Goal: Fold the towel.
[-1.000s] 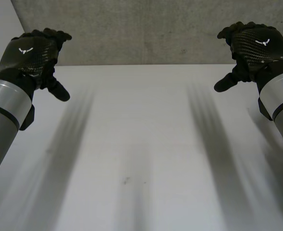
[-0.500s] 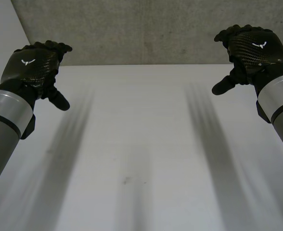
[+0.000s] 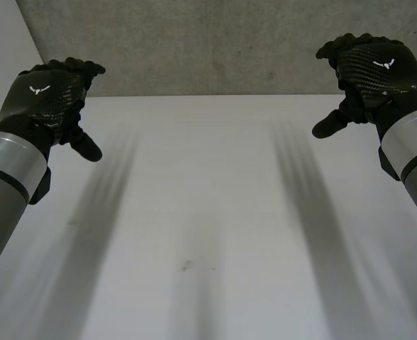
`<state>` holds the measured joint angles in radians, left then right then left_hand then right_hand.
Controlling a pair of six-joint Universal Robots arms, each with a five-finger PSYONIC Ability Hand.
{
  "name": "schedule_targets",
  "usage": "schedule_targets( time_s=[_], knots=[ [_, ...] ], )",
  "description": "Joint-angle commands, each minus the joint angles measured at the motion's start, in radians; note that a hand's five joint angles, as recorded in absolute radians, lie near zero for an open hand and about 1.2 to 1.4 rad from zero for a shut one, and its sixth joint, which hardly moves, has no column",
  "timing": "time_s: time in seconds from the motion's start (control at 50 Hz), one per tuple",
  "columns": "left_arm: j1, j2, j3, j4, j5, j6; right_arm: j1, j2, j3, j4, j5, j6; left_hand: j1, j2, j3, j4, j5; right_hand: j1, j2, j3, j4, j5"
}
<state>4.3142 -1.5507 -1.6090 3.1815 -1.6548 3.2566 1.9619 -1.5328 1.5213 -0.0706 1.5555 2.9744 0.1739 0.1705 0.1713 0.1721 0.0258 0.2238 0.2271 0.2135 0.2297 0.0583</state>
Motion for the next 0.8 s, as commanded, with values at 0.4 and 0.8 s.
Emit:
schedule_targets(
  time_s=[0.4, 0.8],
  knots=[
    [0.001, 0.0, 0.0, 0.0, 0.001, 0.0, -0.001, -0.001, 0.002, -0.002, 0.0, -0.011, 0.007, 0.011, 0.01, 0.009, -0.019, -0.049, -0.053, -0.039, -0.055, -0.058],
    [0.001, -0.018, 0.001, -0.006, 0.03, 0.006, -0.003, 0.026, -0.041, 0.118, -0.034, -0.094, 0.016, 0.019, 0.019, 0.018, -0.01, -0.049, -0.053, -0.039, -0.055, -0.058]
  ],
)
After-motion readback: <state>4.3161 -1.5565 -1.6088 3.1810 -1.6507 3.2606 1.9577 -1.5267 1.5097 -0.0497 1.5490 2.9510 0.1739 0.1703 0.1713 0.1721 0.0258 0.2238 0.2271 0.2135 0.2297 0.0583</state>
